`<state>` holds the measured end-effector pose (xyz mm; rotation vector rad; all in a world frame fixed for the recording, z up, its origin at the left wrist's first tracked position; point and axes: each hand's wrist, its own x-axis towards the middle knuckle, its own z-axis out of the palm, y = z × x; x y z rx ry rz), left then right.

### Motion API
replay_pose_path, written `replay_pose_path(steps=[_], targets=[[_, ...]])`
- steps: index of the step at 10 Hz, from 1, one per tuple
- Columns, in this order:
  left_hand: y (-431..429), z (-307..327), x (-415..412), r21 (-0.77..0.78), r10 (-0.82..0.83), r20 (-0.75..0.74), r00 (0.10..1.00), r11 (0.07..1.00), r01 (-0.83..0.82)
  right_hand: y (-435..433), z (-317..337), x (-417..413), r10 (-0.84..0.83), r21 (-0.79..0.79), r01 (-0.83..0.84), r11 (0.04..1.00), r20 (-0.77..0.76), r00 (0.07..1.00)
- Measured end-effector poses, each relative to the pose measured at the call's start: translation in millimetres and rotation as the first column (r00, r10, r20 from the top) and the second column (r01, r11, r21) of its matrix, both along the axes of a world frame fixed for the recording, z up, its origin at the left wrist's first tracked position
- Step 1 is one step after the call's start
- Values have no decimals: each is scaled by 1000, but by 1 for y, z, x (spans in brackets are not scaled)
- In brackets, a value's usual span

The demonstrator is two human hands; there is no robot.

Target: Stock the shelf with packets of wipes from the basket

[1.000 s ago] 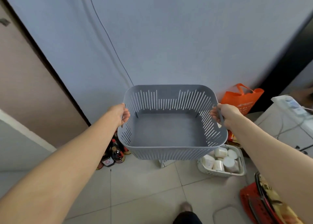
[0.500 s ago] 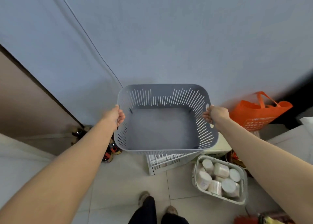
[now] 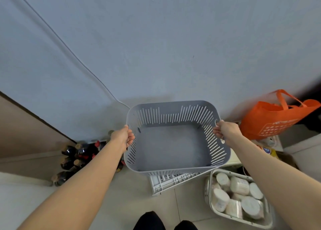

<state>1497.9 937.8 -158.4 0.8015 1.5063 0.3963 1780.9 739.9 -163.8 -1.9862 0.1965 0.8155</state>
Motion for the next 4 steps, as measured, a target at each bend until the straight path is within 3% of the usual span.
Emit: replay_pose_path(steps=[1, 2, 3, 4], targets=[[4, -2, 3, -4, -16, 0, 1000, 1000, 16, 3, 2, 4, 11, -10, -11, 1000, 12, 1000], [7, 0, 2, 35, -102, -92, 990, 994, 106, -1, 9, 2, 167, -133, -147, 980, 157, 973], [5, 18, 0, 173, -210, -346, 914, 944, 282, -1, 38, -7, 384, -306, -286, 908, 333, 861], [-1, 60, 14, 344, -269, -371, 889, 849, 401, 12, 84, -14, 488, -305, -389, 869, 405, 773]])
